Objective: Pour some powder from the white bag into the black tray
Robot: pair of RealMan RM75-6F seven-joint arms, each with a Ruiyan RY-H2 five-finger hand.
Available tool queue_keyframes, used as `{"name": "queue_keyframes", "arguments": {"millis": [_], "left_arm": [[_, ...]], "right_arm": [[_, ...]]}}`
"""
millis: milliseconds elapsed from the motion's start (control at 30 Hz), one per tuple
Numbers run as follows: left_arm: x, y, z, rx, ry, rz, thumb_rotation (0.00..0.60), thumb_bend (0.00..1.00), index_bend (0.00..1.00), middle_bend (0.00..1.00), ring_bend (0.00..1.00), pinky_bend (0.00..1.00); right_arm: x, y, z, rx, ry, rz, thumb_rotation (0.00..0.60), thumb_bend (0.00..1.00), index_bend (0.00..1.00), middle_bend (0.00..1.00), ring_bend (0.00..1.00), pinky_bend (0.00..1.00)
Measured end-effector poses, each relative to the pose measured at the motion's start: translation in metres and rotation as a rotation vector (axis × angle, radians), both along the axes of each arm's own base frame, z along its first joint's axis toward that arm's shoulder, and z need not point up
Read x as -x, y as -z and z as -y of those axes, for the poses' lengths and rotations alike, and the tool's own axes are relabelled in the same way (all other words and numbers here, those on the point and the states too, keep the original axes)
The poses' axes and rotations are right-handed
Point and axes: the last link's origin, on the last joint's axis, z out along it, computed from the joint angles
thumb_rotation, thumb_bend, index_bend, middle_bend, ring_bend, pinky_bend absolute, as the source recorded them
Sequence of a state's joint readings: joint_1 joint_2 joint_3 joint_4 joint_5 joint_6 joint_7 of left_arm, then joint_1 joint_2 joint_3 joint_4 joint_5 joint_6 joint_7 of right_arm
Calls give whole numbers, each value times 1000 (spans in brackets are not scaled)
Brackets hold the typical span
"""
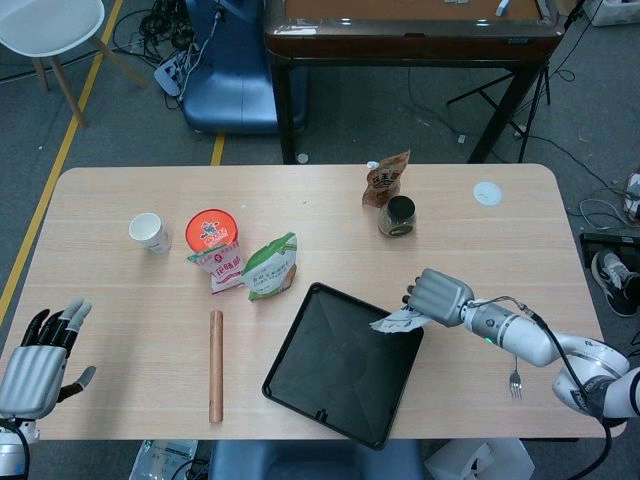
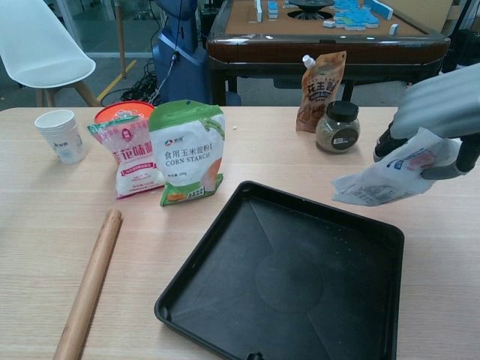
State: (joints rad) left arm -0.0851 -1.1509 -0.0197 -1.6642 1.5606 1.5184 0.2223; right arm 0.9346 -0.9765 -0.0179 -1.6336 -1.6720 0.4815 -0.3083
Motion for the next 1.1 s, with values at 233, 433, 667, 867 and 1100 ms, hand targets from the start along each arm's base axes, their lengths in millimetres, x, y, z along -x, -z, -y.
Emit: {"name": "queue_keyframes", "arguments": {"millis": [233,433,667,867,1100], "left_arm": [[0,3,0,5,1,4,600,211,68,90,127,66],[2,4,-1,6,-2,10,600,211,68,90,127,66],[6,3,1,-3,-11,11,600,211,68,90,127,66],[6,4,0,-4,-10,14,600,211,68,90,127,66],[7,7,0,-1,-11,19,600,211,68,90,127,66]], "right_arm": [[-8,0,6,7,-160,-144,600,1000,792,744,681,722],[-14,6,14,8,-290,-245,600,1000,813,758,687,722],[-23,22,24,11,-408,-319,600,1000,840,782,689,722],[-33,29,32,43,-472,-334,600,1000,875,812,691,722],[-40,41,31,28,-499,-348,600,1000,911,842,718,722]]}}
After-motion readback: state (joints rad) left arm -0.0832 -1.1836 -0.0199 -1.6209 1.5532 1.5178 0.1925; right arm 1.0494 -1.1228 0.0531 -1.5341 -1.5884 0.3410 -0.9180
